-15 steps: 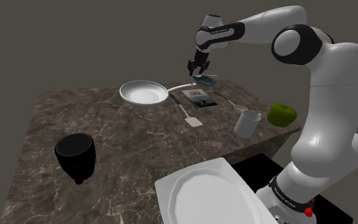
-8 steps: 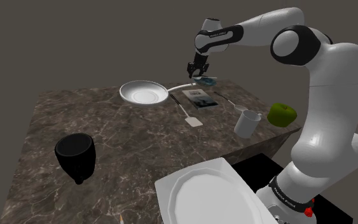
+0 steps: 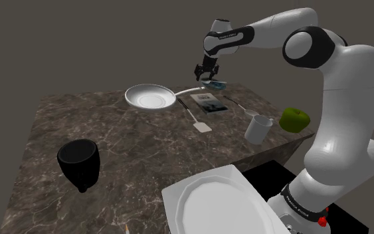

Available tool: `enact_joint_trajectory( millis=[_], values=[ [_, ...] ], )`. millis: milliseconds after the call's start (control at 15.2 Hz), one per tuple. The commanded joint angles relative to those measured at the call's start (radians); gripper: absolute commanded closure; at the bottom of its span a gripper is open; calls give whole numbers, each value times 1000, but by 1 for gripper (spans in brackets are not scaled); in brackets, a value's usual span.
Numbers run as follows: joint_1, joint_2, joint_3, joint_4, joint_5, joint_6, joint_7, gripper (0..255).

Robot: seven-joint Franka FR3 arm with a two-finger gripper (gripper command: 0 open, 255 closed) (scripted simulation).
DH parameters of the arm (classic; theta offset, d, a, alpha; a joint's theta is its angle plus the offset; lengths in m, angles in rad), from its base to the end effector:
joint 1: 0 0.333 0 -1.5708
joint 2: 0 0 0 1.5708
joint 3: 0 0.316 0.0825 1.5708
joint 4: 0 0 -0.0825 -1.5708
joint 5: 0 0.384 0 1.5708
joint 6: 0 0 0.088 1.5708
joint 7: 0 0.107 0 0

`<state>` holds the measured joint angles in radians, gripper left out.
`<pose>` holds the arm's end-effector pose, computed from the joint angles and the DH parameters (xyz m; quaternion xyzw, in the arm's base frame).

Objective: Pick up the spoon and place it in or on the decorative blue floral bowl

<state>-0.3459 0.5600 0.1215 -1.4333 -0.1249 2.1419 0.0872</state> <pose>0.7013 -0.1826 0.3842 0.9874 -0.1368 0.0747 0.0287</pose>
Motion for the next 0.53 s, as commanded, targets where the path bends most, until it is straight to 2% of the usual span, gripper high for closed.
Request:
enact_joint_trajectory(
  millis=[0, 264, 462],
  values=[
    [0, 0, 0, 0, 0, 0, 0, 0],
    [0, -59, 6, 34, 9, -92, -5, 0],
    [0, -59, 6, 33, 9, -92, -5, 0]
  ],
)
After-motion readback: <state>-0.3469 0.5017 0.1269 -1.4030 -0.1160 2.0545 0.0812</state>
